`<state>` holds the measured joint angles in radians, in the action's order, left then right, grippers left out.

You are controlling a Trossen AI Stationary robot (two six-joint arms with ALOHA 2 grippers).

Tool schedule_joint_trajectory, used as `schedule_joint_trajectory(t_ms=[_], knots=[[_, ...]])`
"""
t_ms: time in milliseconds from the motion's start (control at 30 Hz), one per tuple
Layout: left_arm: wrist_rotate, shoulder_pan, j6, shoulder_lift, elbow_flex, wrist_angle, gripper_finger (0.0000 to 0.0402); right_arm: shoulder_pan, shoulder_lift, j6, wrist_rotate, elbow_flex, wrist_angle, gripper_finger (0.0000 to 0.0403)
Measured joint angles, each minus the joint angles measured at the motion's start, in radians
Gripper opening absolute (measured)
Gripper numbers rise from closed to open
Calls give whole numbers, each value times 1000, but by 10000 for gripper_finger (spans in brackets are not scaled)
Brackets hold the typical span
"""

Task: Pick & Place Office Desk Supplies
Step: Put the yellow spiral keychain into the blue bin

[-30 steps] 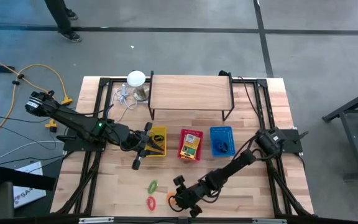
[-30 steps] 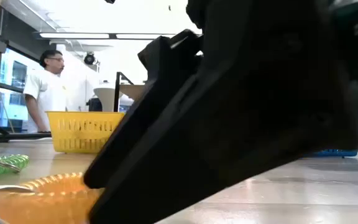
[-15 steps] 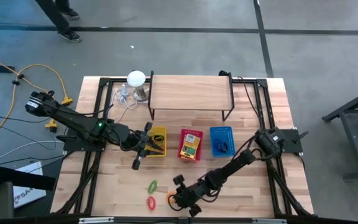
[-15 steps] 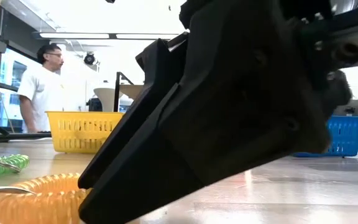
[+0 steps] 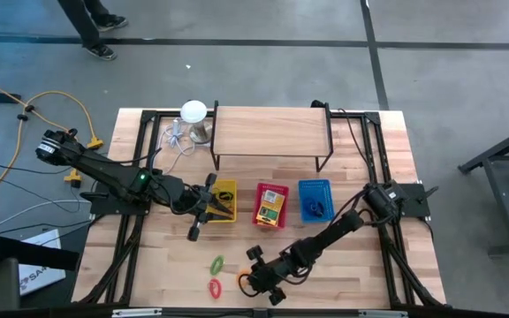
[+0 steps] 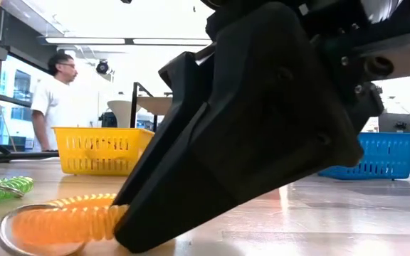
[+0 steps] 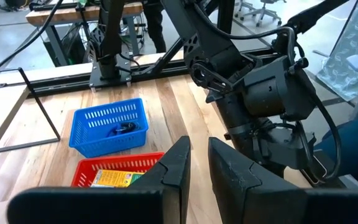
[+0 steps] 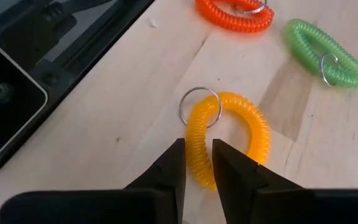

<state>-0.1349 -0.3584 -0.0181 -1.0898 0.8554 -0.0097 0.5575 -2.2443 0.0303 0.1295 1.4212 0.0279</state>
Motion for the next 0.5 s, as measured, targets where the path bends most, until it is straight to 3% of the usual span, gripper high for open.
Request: schedule_joint_trajectory(t_ms=[500], knots=[[0, 0, 0, 0, 0, 0, 54, -2, 0, 24, -1, -2, 36, 66]])
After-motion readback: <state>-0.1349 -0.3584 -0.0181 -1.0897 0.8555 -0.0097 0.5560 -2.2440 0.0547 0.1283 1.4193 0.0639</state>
